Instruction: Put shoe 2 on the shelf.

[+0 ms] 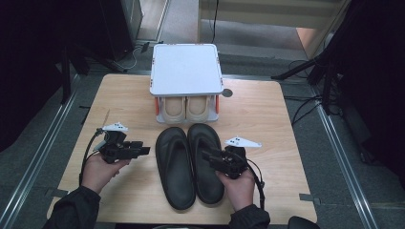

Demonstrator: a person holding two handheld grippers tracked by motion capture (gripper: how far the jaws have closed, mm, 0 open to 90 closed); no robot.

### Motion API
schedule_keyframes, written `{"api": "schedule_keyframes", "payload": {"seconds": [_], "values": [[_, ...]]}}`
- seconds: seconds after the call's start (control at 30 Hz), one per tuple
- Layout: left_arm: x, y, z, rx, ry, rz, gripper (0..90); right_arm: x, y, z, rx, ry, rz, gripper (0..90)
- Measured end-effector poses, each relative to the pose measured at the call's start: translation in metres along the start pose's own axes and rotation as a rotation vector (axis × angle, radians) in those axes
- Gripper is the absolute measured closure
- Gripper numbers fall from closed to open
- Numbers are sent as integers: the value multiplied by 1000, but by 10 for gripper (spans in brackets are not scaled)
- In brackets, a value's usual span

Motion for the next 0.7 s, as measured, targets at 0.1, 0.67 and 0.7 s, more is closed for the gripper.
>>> {"api": "schedule_keyframes", "payload": {"seconds": [0.1, 0.67, 0.7], "values": [[1, 1, 0, 10, 12, 21, 493, 3, 4, -1, -3, -1, -3, 582], [2, 3, 3, 6, -8, 16, 478, 36, 20, -11, 3, 34, -36, 528], [2, 4, 3, 6, -6, 17, 478, 38, 21, -12, -2, 35, -40, 523]]}}
Point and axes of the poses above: each handheld gripper's, and its own axes: x roughly forward along the jaws, z roughly out of its top, y roughly to its left, the point moved 5 cm from there along x, roughly forward along the jaws, and after that the axes turned 4 degrees about -z, right-handed, at the moved point
